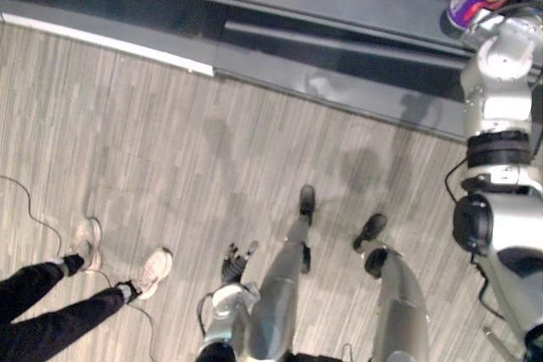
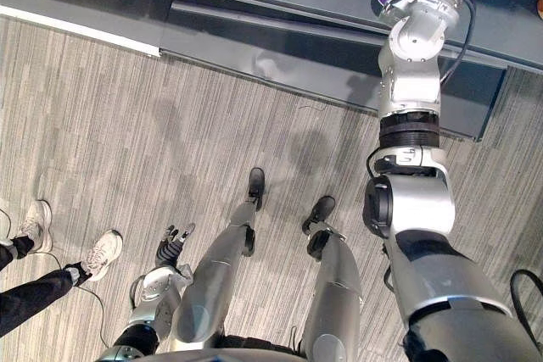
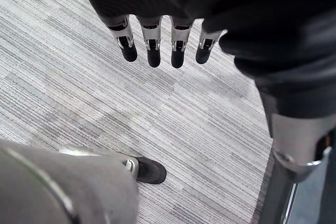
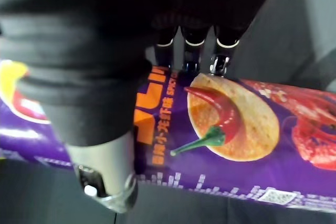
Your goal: Put the gum and the chips on the shelf.
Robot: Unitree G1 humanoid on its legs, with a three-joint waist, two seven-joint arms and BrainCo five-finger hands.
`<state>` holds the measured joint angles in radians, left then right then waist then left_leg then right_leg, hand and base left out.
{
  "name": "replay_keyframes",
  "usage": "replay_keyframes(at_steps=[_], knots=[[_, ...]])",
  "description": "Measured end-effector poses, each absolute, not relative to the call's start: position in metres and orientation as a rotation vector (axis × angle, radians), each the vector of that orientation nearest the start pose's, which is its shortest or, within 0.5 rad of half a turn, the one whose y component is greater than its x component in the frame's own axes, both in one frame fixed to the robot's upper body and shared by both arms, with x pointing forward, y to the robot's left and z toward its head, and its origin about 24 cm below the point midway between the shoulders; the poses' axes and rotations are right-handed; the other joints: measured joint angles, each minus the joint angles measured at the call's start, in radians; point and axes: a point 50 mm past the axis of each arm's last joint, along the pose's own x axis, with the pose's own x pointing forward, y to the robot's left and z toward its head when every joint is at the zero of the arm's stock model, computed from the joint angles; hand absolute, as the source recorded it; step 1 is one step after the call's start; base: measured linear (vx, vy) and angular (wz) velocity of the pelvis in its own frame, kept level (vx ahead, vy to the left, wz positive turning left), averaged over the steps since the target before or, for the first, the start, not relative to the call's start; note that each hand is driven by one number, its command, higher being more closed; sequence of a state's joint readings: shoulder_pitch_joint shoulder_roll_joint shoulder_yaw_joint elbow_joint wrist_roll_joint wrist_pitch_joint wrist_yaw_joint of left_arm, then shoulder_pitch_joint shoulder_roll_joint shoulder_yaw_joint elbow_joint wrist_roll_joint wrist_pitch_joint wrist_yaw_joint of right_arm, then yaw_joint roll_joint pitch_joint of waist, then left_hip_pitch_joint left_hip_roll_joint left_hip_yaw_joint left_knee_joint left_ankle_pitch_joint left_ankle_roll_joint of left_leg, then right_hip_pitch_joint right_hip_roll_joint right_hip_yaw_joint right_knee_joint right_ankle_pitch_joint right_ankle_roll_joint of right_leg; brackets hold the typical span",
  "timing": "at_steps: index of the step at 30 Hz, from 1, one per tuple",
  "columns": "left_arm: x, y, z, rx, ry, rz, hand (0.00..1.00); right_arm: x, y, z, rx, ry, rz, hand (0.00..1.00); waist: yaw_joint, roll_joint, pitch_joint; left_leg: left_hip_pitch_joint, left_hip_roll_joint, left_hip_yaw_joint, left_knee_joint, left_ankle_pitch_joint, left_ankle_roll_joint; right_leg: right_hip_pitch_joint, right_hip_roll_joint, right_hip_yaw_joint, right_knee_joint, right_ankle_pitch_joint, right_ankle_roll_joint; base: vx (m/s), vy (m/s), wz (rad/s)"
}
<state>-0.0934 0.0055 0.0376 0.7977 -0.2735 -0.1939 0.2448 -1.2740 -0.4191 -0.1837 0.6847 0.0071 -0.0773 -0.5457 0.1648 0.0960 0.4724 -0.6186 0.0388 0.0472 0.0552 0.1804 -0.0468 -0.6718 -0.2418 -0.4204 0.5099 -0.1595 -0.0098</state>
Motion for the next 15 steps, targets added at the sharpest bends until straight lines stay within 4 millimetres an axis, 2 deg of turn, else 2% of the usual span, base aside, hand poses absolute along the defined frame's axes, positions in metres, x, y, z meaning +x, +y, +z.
replay_keyframes(at_steps=[10,15], knots=[[0.224,0.166,-0.087,-0.222,0.513,0.384,0.0,0.372,-0.214,0.373,-0.075,-0.78,-0.618,1.0,-0.002,0.001,0.0,-0.041,-0.004,0.014,0.001,0.008,-0.001,-0.042,-0.025,-0.016,0.038,-0.017,-0.004,-0.02,-0.046,0.08],[0.224,0.165,-0.088,-0.23,0.515,0.386,0.0,0.376,-0.215,0.372,-0.094,-0.753,-0.625,1.0,-0.001,0.001,-0.001,-0.044,-0.011,0.016,0.001,0.015,0.007,-0.049,-0.035,-0.019,0.052,-0.023,-0.004,-0.02,-0.038,0.05]])
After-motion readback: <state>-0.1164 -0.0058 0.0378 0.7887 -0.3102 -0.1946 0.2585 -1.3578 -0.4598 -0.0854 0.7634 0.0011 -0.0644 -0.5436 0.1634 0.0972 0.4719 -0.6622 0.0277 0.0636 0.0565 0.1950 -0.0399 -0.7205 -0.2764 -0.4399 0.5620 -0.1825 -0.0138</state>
